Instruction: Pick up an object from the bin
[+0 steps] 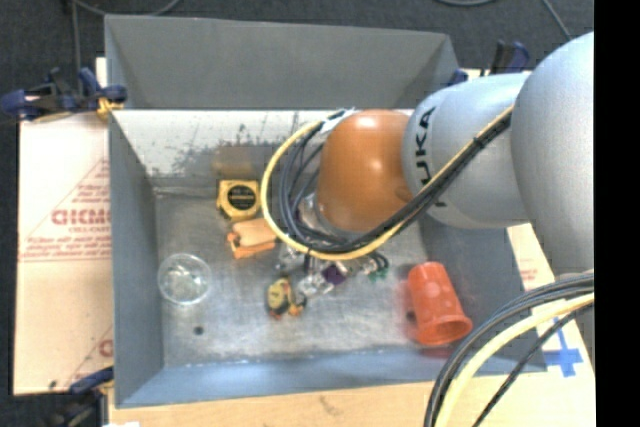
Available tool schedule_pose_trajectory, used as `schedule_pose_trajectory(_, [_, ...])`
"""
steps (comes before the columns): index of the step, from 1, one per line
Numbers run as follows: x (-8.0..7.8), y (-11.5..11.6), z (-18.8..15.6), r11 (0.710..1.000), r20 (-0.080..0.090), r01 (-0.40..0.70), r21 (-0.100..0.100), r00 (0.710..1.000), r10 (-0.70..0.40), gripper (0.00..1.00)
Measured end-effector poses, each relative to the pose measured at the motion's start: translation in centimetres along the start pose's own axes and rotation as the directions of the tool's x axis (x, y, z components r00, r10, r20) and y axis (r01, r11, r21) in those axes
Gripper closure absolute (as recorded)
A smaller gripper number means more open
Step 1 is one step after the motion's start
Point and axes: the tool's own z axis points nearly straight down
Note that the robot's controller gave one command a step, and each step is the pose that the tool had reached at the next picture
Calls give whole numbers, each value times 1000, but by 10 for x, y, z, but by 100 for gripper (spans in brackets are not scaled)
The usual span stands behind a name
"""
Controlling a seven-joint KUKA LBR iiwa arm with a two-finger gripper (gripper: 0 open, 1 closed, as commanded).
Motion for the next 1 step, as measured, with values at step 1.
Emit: schedule_pose_trajectory(1, [-2,0,-184,1000,12,5,2,1000,-5,100])
